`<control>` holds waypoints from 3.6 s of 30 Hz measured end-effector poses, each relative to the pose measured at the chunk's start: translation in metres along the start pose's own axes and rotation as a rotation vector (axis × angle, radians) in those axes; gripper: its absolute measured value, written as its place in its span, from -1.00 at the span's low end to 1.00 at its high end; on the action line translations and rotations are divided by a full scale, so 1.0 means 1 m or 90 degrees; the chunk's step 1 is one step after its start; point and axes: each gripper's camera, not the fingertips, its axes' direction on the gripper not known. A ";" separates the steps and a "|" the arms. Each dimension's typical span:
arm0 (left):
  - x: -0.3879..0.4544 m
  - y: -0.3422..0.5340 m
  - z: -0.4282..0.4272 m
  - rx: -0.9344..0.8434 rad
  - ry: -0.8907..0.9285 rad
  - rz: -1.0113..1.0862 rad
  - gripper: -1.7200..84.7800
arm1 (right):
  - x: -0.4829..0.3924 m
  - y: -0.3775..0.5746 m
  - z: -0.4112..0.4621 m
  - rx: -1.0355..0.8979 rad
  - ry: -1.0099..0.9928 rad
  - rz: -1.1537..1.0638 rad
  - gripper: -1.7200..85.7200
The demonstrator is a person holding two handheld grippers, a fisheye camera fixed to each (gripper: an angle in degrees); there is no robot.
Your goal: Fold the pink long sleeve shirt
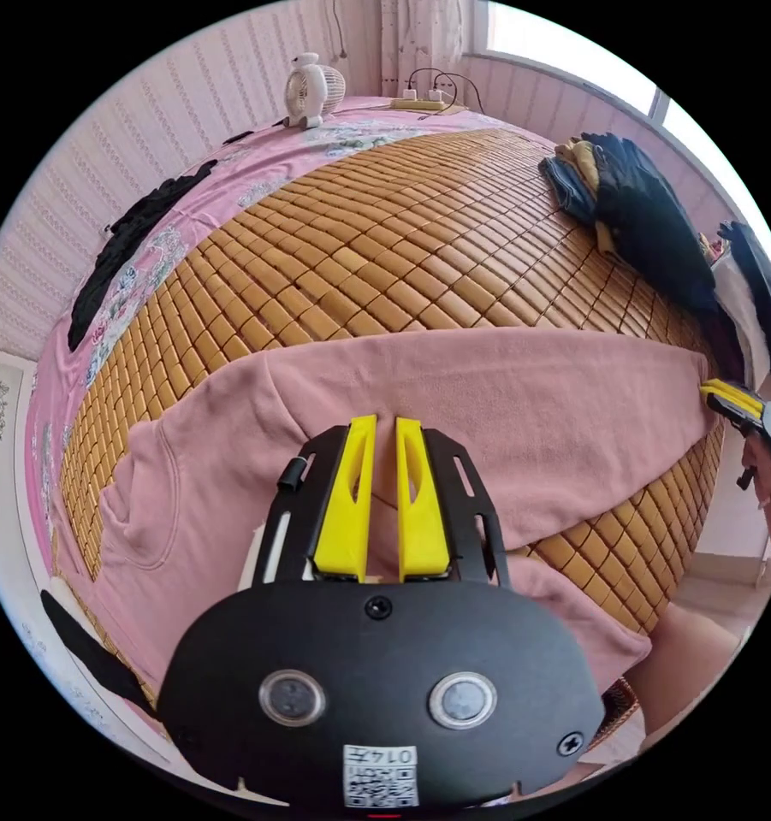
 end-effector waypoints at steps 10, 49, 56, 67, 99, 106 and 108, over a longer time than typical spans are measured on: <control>-0.057 0.064 -0.025 0.056 0.091 -0.119 -0.89 | -0.029 -0.054 -0.013 -0.067 -0.082 -0.047 -0.95; -0.288 0.789 -0.249 0.129 0.011 -0.591 -0.86 | -1.094 -0.224 -0.246 -0.013 -0.639 -1.170 -0.91; -0.292 0.927 -0.321 0.151 -0.013 -0.771 -0.84 | -1.098 -0.188 -0.291 0.018 -0.720 -1.193 -0.71; -0.280 1.109 -0.360 0.129 -0.037 -1.094 -0.83 | -1.122 -0.147 -0.186 -0.023 -0.371 -1.091 -0.69; -0.428 0.985 -0.335 0.001 -0.070 -0.875 -0.83 | -1.021 -0.034 -0.171 -0.008 -0.402 -0.964 -0.74; -0.386 0.910 -0.389 0.096 -0.099 -0.782 -0.86 | -0.805 -0.016 -0.167 -0.024 -0.358 -0.752 -0.89; -0.362 0.869 -0.385 0.109 -0.031 -0.728 -0.87 | -0.744 -0.003 -0.154 -0.074 -0.264 -0.714 -0.92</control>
